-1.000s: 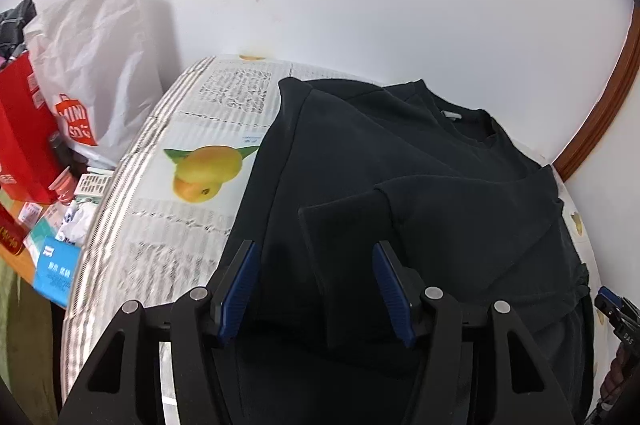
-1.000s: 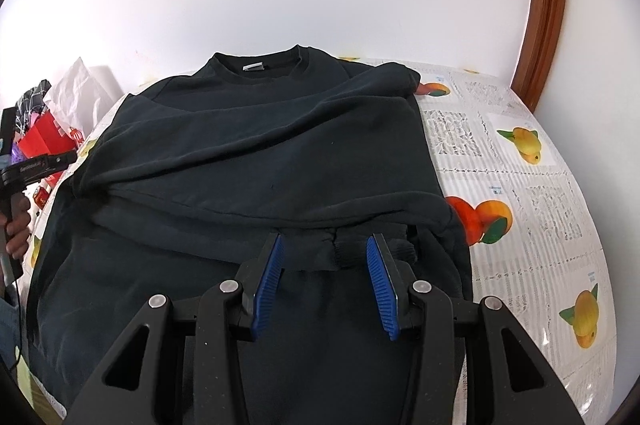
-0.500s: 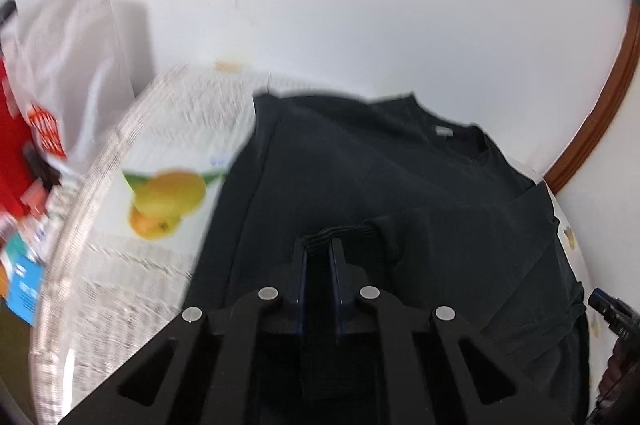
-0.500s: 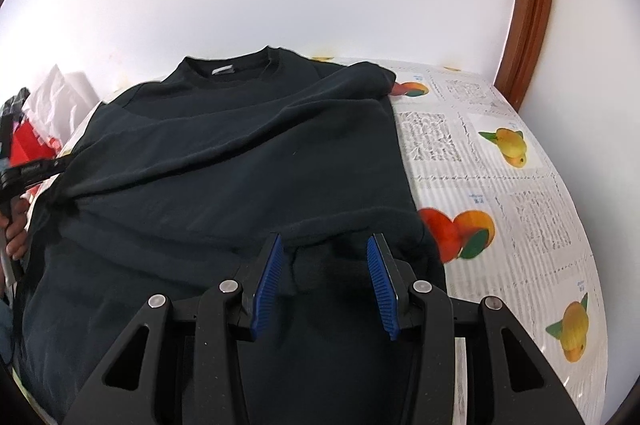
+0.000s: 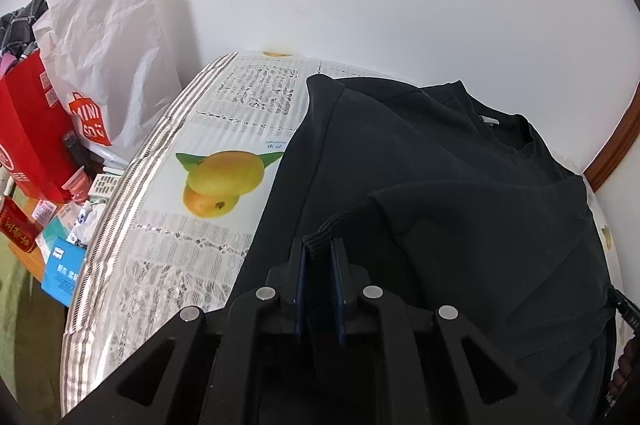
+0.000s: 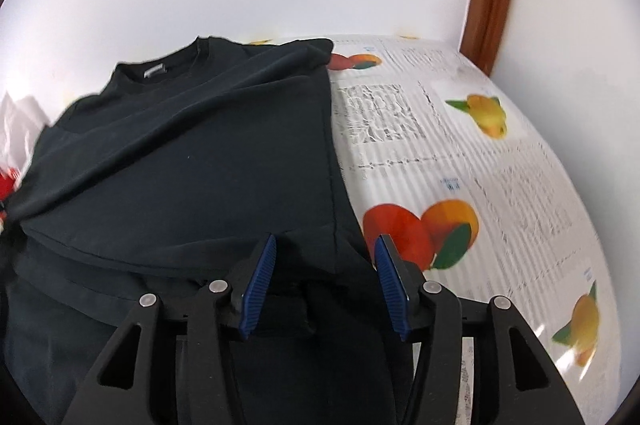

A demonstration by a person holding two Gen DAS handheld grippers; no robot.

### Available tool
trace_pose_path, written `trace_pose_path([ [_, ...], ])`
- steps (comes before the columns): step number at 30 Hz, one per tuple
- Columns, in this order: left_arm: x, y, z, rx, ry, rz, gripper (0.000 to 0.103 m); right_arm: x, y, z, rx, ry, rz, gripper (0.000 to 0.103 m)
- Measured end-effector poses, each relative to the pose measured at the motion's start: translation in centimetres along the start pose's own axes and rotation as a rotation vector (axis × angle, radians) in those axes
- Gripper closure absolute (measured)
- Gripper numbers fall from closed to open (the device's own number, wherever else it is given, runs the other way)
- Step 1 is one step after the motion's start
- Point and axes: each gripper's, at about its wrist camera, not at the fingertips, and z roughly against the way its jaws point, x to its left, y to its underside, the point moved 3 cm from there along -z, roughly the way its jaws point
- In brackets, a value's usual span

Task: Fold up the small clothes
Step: 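Pull the folded sleeve flat along the body with the left gripper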

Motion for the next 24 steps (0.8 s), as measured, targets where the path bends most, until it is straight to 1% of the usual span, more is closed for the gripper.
trace_pose_path([
  [2, -0.2, 0.4, 0.9, -0.004, -0.006, -0.016, 0.091, -0.2, 0.2, 0.8, -0.002, 0.000, -0.005, 0.053],
  [5, -0.7, 0.9, 2.1, -0.016, -0.025, -0.042, 0.091, -0.4, 0.7, 2.3, -0.019, 0.033, 0.022, 0.053],
  [8, -1.4, 1.7, 3.7, -0.017, -0.015, -0.068, 0.091, -0.5, 1.5, 4.2, -0.030, 0.042, 0.041, 0.053],
  [11, -2.2, 2.9, 5.7, -0.034, -0.048, -0.092, 0.091, -1.0, 2.4, 6.0, -0.057, 0.050, 0.043, 0.053],
  [14, -2.7, 4.4, 7.6, -0.039, -0.027, -0.103, 0.091, -1.3, 3.6, 7.8, -0.045, 0.031, 0.039, 0.053],
  [17, -3.1, 6.1, 9.7, -0.043, -0.035, -0.125, 0.090, -1.3, 5.2, 9.3, -0.032, 0.005, 0.054, 0.053],
  [20, -3.2, 8.2, 11.4, -0.036, -0.004, -0.133, 0.090, -1.1, 7.0, 10.5, -0.026, 0.003, 0.082, 0.053],
  [22, -3.0, 9.5, 12.5, -0.037, 0.019, -0.123, 0.088, -1.1, 8.4, 10.9, -0.014, -0.015, 0.078, 0.053],
  [24, -2.5, 10.8, 13.4, -0.040, 0.008, -0.119, 0.079, -1.3, 9.6, 11.2, -0.002, -0.028, 0.063, 0.053],
])
